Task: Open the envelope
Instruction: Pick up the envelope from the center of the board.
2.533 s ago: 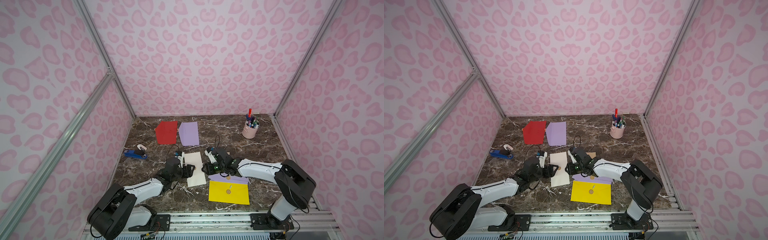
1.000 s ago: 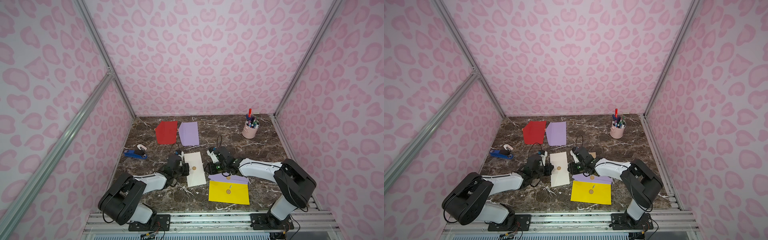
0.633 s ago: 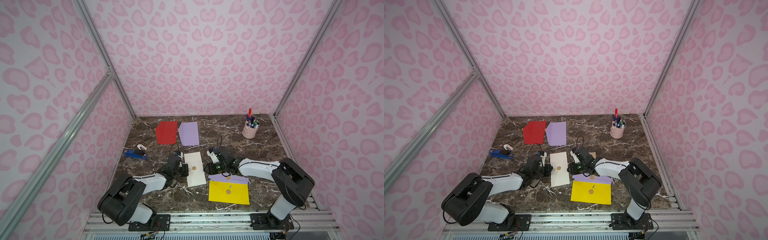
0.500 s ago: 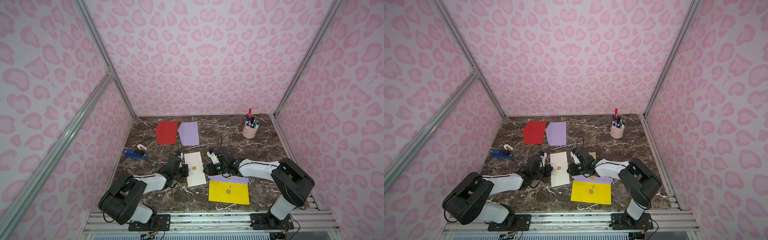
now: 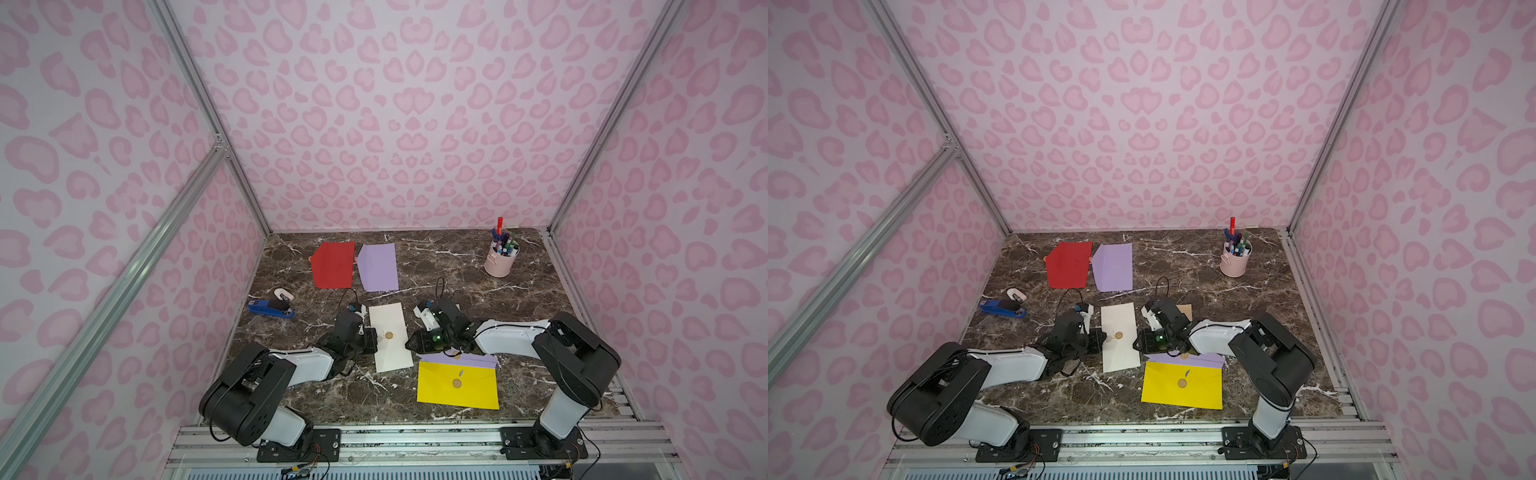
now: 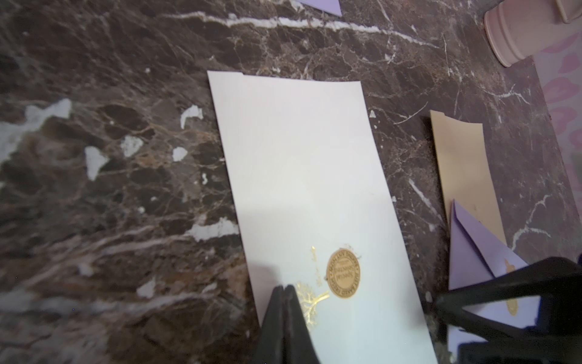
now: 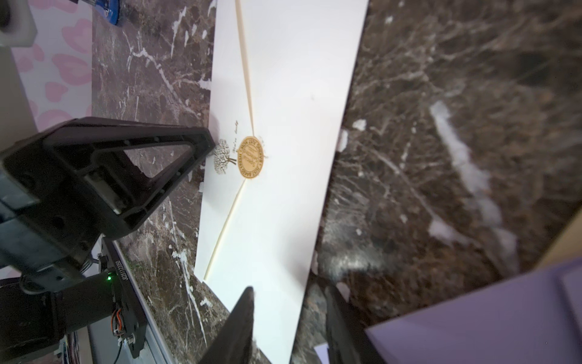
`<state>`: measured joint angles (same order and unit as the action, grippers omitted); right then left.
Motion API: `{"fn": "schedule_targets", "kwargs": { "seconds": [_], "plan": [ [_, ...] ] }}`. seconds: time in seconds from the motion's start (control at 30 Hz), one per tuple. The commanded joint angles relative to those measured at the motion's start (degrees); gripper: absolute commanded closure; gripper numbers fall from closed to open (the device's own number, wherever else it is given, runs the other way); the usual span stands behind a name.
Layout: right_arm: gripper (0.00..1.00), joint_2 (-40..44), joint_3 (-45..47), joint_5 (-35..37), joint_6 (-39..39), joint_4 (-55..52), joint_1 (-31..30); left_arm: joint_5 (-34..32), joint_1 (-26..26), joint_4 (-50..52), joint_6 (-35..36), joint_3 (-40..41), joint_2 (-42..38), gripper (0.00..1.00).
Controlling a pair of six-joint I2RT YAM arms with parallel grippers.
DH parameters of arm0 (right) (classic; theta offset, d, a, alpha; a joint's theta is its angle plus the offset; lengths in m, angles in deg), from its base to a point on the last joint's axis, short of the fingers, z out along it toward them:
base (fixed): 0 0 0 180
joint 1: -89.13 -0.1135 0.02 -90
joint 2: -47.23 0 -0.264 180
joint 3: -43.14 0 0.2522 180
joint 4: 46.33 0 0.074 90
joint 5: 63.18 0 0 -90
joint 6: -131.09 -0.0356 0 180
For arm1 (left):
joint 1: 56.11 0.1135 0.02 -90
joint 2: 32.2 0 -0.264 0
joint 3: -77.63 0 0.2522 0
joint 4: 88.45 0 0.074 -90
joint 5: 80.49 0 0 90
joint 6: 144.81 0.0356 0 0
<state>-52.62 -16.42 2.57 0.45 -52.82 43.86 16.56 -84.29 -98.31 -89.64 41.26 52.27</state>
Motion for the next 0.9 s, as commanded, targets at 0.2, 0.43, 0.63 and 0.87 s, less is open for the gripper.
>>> {"fn": "schedule_targets", "kwargs": {
  "seconds": [0.2, 0.43, 0.63, 0.87],
  "plan": [
    [0.61, -2.33, 1.77, -6.99, -5.75, 7.80, 1.16, -0.34, 0.02, 3.23, -0.41, 0.55, 0.42, 0.97],
    [0.61, -4.28, 1.85, -11.80, -9.41, 14.27, 1.24, 0.16, 0.06, 2.57, -0.59, 0.80, 0.76, 0.97],
    [0.63, -5.68, 1.82, -15.67, -14.33, 22.96, 1.62, 0.73, 0.04, 1.67, -0.85, 1.08, 1.35, 0.96],
    [0.64, -9.04, -0.05, -19.25, -20.44, 32.36, 2.01, 1.47, 0.04, 0.70, -1.12, 1.52, 1.84, 0.96]
  ]
}}
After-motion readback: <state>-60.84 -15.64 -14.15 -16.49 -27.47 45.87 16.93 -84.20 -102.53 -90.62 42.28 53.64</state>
